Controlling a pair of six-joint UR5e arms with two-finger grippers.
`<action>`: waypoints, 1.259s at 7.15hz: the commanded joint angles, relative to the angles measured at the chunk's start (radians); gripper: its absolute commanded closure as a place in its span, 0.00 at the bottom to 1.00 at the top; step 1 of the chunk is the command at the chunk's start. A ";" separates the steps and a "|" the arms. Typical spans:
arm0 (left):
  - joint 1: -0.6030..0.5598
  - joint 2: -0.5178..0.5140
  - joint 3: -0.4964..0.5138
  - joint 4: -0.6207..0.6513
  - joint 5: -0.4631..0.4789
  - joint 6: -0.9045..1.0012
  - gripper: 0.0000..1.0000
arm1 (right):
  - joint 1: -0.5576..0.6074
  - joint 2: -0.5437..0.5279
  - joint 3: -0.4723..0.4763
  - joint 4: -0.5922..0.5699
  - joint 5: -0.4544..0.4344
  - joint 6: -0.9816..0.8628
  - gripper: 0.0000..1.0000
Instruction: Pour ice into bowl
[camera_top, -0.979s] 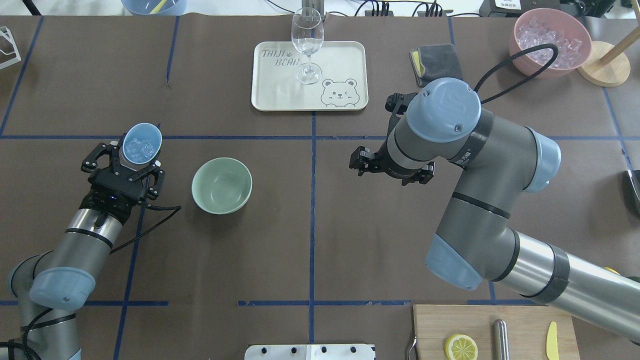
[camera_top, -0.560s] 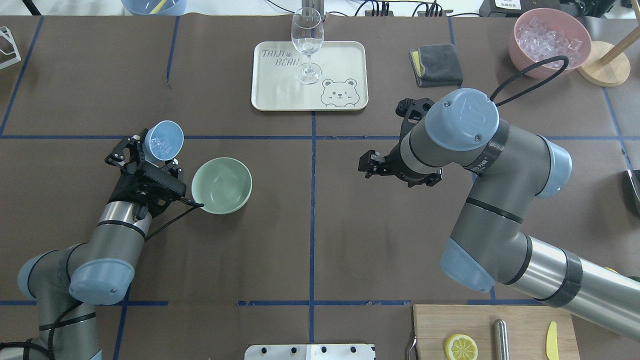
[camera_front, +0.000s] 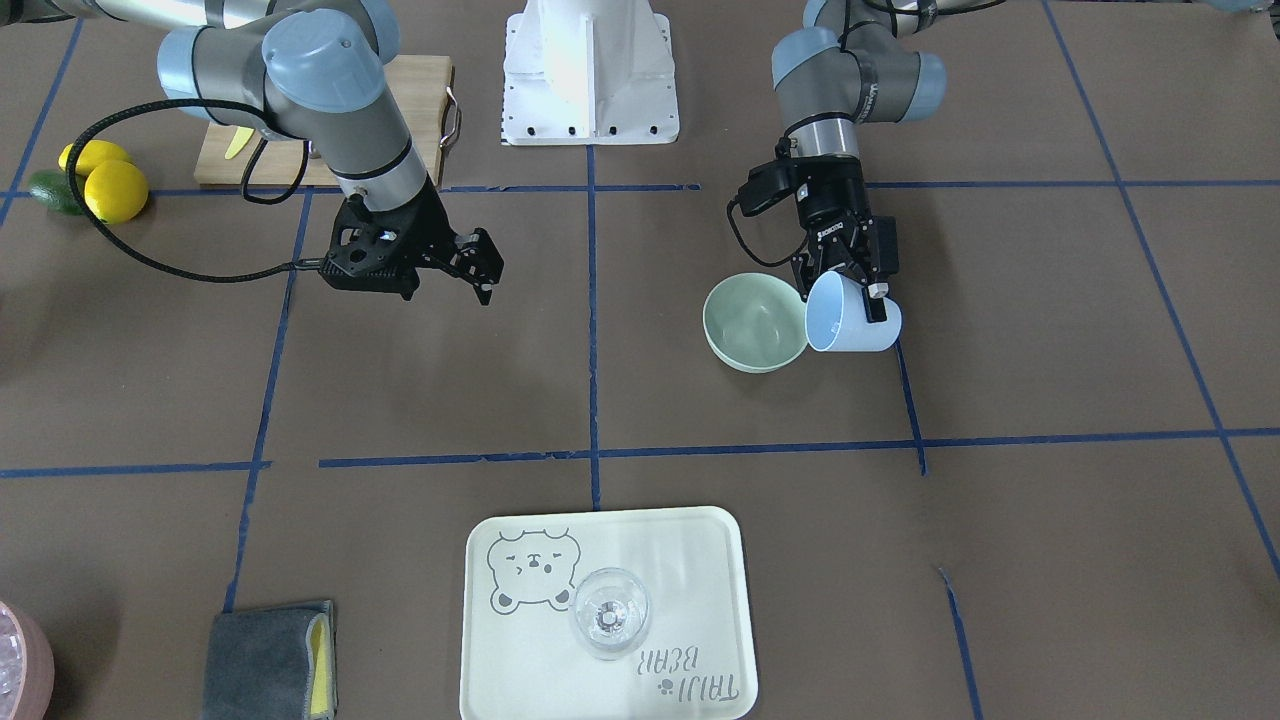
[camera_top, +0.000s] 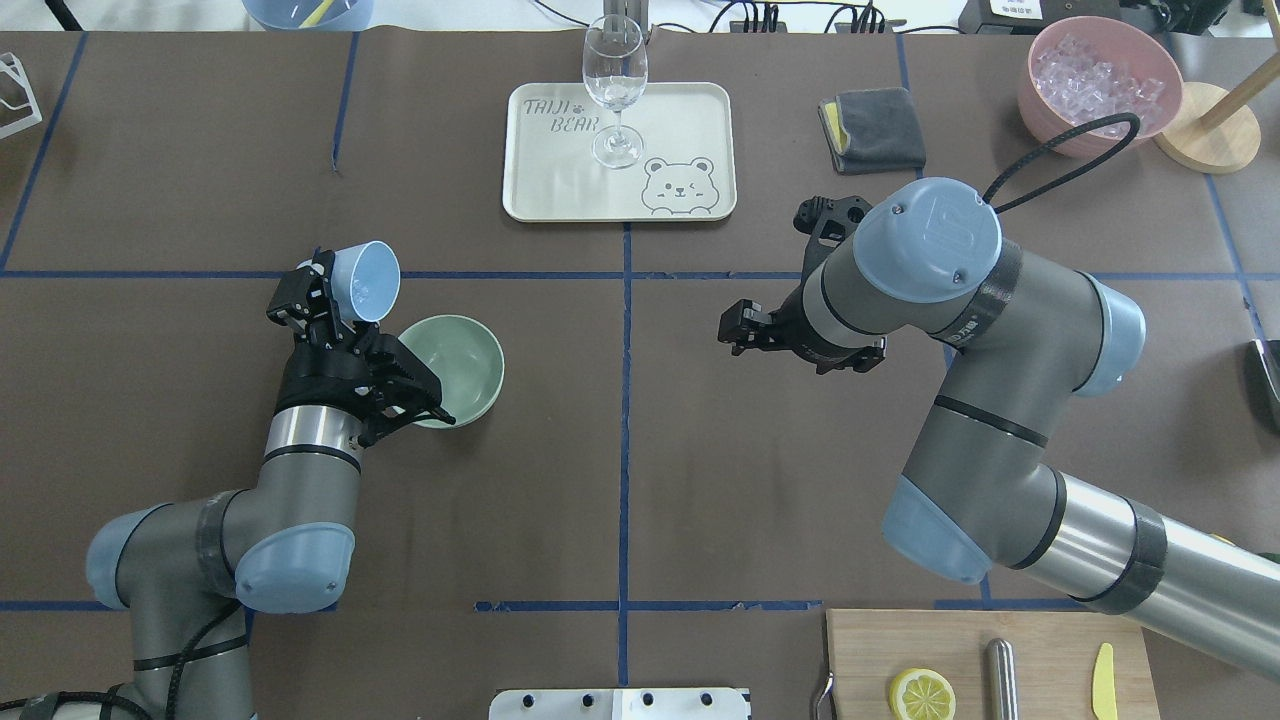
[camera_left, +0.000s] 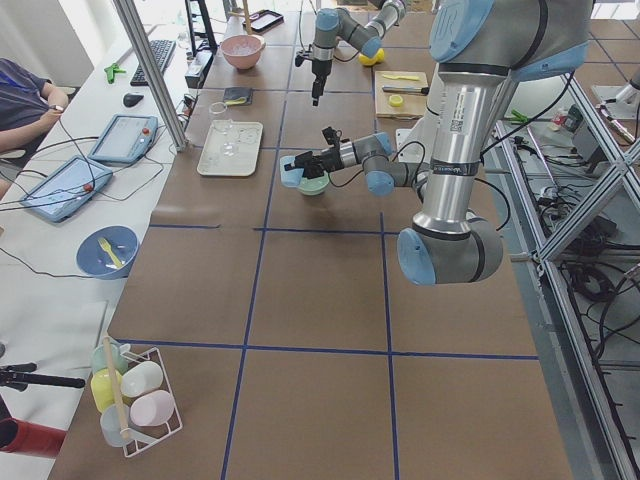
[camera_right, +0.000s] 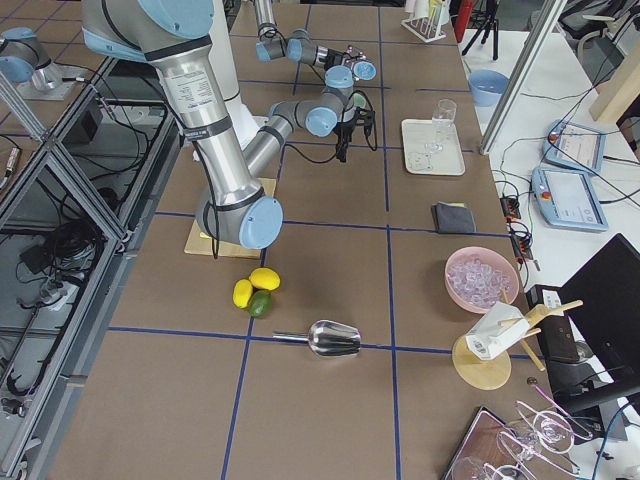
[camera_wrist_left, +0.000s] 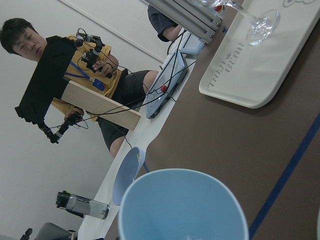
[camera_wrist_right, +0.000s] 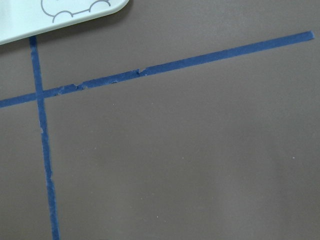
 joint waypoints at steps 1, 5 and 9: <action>0.036 0.002 0.012 0.013 0.145 0.224 1.00 | 0.003 0.001 -0.002 -0.001 0.000 0.002 0.00; 0.051 0.008 0.020 0.013 0.223 0.568 1.00 | 0.008 0.001 -0.005 -0.001 0.001 0.004 0.00; 0.056 0.010 0.052 0.014 0.254 0.624 1.00 | 0.008 0.003 -0.005 0.000 0.003 0.009 0.00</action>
